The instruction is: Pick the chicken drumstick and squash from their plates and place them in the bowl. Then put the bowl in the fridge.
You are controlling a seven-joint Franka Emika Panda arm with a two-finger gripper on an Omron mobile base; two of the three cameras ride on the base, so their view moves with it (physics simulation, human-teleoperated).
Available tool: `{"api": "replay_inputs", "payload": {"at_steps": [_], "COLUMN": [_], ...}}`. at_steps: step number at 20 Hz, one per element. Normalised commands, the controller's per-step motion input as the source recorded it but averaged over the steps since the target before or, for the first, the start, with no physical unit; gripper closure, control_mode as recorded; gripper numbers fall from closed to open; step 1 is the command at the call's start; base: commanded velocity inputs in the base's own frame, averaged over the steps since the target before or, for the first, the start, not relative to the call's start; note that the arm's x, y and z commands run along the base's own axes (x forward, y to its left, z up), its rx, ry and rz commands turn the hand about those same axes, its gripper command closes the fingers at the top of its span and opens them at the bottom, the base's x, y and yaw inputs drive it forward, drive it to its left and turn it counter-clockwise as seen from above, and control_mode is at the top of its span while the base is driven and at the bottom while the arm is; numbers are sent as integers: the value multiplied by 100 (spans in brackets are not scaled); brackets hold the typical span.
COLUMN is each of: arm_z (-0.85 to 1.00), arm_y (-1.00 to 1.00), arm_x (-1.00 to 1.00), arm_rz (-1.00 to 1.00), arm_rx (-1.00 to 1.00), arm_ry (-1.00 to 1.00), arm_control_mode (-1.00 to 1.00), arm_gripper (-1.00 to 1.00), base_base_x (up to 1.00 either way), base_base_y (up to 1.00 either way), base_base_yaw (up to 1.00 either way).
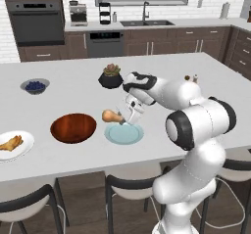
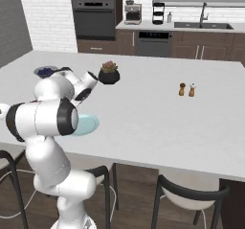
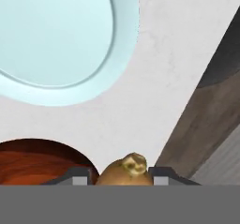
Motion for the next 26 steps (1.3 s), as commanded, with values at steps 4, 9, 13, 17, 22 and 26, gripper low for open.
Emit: {"api": "replay_inputs", "payload": {"at_steps": [4, 9, 13, 17, 22, 26], "arm_z": [30, 9, 0, -15, -37, -41], "arm_y": [82, 74, 34, 24, 37, 32], "arm_x": [0, 35, 73, 44, 43, 31], "arm_rz": [-23, -20, -13, -2, 0, 0], "arm_rx": [-24, -25, -15, -6, -3, -1], "arm_ry": [1, 12, 23, 6, 0, 0], "arm_control_mode": [-100, -100, -100, -100, -100, -100], "arm_gripper": [100, 100, 100, 100, 100, 100], "base_base_x": [0, 0, 0, 0, 0, 0], "base_base_y": [0, 0, 0, 0, 0, 0], "base_base_yaw": [0, 0, 0, 0, 0, 0]}}
